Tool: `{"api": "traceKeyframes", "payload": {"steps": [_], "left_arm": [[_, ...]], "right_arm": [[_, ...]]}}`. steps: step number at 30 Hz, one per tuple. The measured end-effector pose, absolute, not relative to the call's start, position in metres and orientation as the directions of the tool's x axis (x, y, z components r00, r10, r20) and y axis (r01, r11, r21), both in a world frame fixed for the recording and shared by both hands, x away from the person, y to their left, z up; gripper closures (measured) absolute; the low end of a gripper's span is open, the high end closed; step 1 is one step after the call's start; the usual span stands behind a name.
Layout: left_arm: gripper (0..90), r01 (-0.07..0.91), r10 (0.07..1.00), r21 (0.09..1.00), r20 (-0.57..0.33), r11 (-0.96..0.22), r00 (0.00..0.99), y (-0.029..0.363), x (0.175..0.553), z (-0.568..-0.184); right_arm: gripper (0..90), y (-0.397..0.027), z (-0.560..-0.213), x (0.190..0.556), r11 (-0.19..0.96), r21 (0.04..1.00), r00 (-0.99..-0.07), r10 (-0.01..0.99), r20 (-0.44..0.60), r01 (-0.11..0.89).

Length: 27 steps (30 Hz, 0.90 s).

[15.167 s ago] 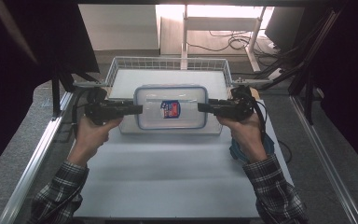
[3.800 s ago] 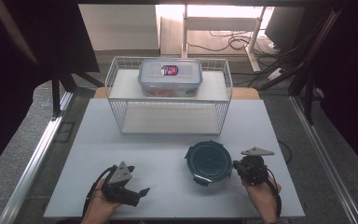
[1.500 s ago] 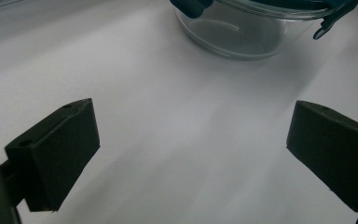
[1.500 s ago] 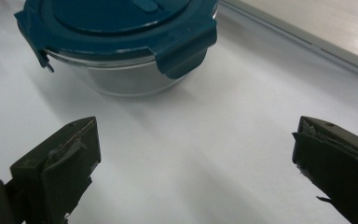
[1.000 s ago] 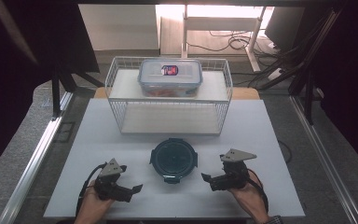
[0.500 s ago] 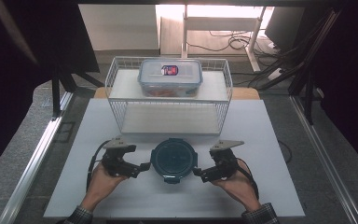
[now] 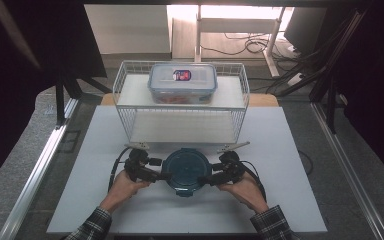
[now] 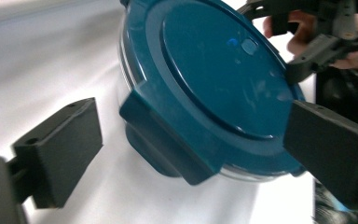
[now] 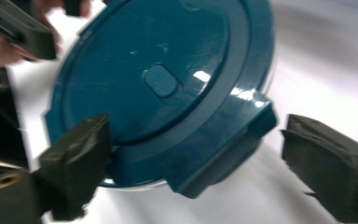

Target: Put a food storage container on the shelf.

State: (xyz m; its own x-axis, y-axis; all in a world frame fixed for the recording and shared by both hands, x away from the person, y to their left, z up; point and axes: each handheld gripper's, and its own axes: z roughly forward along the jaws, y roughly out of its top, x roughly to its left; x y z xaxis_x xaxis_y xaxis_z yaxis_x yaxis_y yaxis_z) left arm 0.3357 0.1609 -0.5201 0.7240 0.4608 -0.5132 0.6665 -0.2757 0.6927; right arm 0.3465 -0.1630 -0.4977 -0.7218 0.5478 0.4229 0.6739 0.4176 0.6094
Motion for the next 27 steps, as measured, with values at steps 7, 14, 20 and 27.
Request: {"api": "traceKeyframes", "payload": {"steps": [7,14,20,27], "left_arm": [[20.4,0.677,0.475,0.675,-0.512,-0.293,0.716,0.158,0.331,-0.521],[40.1,0.726,0.439,0.655,-0.601,-0.209,0.668,0.175,0.329,-0.522],[49.7,0.717,0.462,0.666,-0.579,-0.206,0.671,0.178,0.310,-0.515],[53.3,0.732,0.474,0.666,-0.603,-0.144,0.642,0.179,0.297,-0.515]], "right_arm": [[28.6,-0.170,-0.496,0.348,0.392,0.579,-0.690,0.530,0.494,0.715],[43.5,-0.181,-0.493,0.343,0.338,0.574,-0.656,0.524,0.544,0.746],[50.8,-0.184,-0.487,0.329,0.303,0.613,-0.665,0.524,0.533,0.730],[53.8,-0.186,-0.486,0.318,0.246,0.599,-0.618,0.551,0.560,0.762]]}}
